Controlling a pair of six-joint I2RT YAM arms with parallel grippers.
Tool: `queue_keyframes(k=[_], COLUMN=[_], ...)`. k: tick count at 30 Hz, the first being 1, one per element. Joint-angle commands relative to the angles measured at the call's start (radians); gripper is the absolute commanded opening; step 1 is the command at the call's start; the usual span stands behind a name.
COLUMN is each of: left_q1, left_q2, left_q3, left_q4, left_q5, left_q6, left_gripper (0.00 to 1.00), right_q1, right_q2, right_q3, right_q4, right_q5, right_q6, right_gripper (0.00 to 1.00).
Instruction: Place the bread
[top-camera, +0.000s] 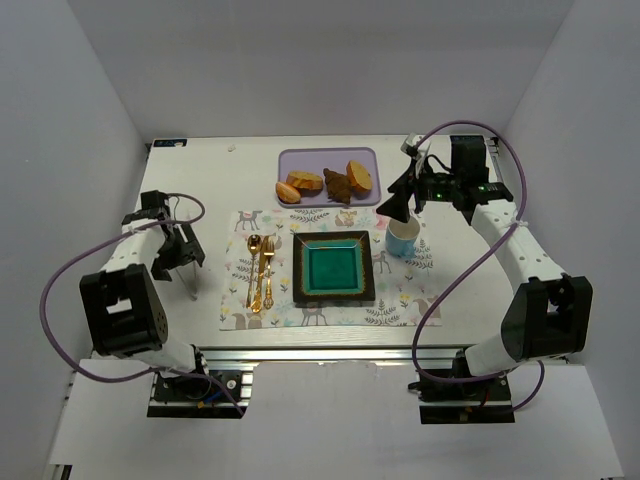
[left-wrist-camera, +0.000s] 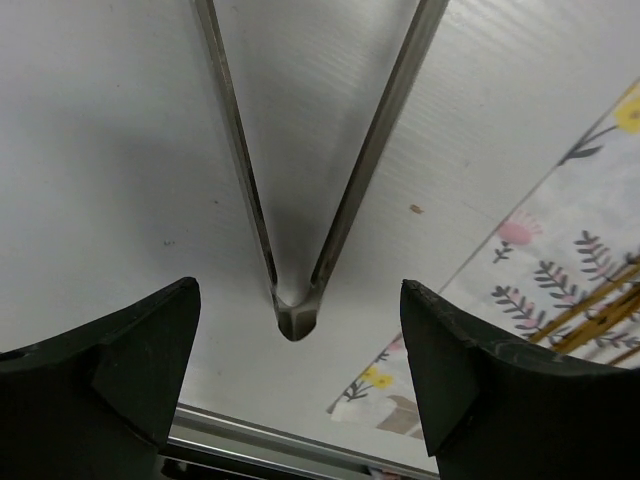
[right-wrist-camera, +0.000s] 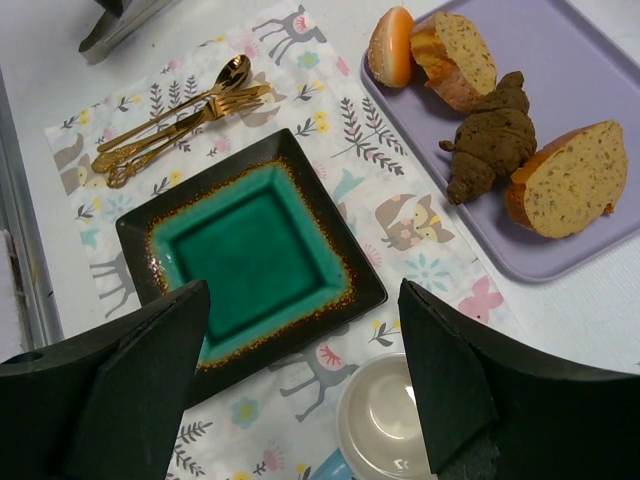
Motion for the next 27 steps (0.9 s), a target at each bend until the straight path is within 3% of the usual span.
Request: queue_keyframes(k=[1, 8, 22, 25, 27], left_q1=[-0.002, -0.001, -0.001, -0.001, -0.001], left_q2=[0.040, 0.128, 0.212, 0.188, 0.160], left_q3=[0.039, 0.011, -0.039, -0.036, -0.026], left_q4=[0.033, 0.164, 0.309, 0.318, 0.316], left_q5=[-0.021, 0.021, 0.002, 0.019, 0.038], left_q6=[0.068, 0.096, 0.064, 0.056, 0.044], left_gripper=[0.90, 0.87, 0.67, 0.53, 0.36], right_q1=[0.001, 0.001, 0.001, 0.001, 0.001], right_q2=[-0.012, 0.012, 0.009, 0.002, -0.003], right_q3=[0.006, 0.021, 0.042, 0.041, 0.038], right_q4=[0.048, 0.062, 0.015, 0.010, 0.007], right_q5=[-0.009, -0.032, -0.034, -0.029, -0.028], right_q6=[0.033, 0.084, 0.070, 0.064, 0.062], right_gripper=[0.81, 0.81, 0.83, 0.83, 0.83])
